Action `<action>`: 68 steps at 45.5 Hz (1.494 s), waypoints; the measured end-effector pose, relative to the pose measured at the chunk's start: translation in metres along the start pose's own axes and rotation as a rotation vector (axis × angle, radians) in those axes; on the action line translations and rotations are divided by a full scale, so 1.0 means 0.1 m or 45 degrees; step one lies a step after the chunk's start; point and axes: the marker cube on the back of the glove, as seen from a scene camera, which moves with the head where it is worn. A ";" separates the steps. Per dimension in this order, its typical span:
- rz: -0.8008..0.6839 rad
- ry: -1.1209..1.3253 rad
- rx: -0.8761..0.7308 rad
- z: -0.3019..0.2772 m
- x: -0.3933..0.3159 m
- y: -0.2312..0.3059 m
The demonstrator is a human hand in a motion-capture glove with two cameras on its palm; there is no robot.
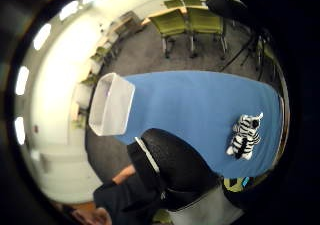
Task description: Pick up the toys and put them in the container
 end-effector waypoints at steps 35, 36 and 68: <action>0.297 -0.094 -0.334 2.26 1.37 0.49; 0.300 -0.103 -0.331 2.28 1.39 0.51; 0.316 -0.191 -0.160 2.25 1.35 0.83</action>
